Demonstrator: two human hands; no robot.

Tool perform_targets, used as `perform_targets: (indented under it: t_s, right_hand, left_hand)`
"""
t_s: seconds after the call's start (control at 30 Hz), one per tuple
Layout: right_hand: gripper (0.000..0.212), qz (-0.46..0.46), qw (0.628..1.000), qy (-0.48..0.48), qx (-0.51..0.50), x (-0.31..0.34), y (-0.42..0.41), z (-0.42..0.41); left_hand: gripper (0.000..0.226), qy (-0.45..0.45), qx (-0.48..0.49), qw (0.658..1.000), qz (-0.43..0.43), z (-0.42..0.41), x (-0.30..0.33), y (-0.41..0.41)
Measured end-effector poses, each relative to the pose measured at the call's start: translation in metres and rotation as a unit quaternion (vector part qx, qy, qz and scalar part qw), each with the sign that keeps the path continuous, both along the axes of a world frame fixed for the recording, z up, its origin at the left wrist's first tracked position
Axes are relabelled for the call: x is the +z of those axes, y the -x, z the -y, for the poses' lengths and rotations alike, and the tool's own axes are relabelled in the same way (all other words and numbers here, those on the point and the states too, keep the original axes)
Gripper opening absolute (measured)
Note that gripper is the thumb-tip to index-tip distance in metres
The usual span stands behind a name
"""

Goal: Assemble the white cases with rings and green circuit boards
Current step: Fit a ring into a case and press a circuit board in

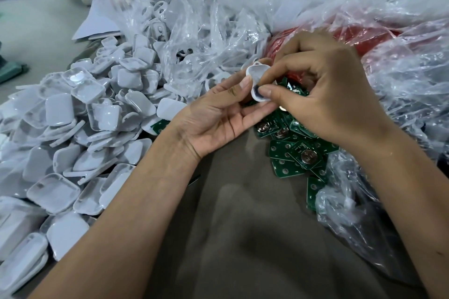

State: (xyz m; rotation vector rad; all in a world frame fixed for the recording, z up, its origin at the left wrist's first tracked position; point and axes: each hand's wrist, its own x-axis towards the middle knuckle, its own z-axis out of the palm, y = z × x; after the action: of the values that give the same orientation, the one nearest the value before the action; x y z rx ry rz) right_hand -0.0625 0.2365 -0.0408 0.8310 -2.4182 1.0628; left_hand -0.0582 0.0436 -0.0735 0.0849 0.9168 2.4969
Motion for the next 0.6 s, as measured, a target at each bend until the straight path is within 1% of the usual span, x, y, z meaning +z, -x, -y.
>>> perform_targets:
  t_s: [0.07,0.13,0.2,0.27,0.37,0.43,0.6]
  right_hand:
    - [0.009,0.019,0.999,0.044,0.004,0.0,-0.0006,0.001]
    - [0.01,0.018,0.995,0.097,-0.001,0.0007,-0.0006,0.0]
    - [0.012,0.011,0.992,0.126,-0.004,0.0012,0.0001,-0.0024]
    - [0.013,0.005,0.994,0.112,-0.003,0.0015,0.0009,-0.004]
    - [0.012,-0.02,0.999,0.045,-0.009,0.0008,0.0007,-0.0029]
    - [0.012,-0.044,0.999,0.016,-0.009,-0.0009,0.0003,-0.0012]
    - [0.011,-0.068,0.998,-0.01,-0.013,-0.0041,-0.0006,-0.0002]
  left_hand:
    - [0.037,-0.009,-0.002,1.0,0.002,-0.0003,0.0008,-0.0004]
    - [0.039,-0.023,-0.005,1.0,0.004,0.0,0.0019,-0.0002]
    - [0.044,-0.03,-0.004,1.0,0.007,0.0007,0.002,0.0004]
    - [0.045,-0.034,-0.004,0.999,0.008,0.0007,0.002,0.0001]
    - [0.039,-0.04,-0.001,0.999,0.01,0.0004,0.0031,-0.0005]
    - [0.041,-0.041,0.007,0.999,0.013,0.0004,0.0035,-0.0002]
    - [0.039,-0.014,0.025,1.0,0.011,-0.0005,0.005,-0.0008]
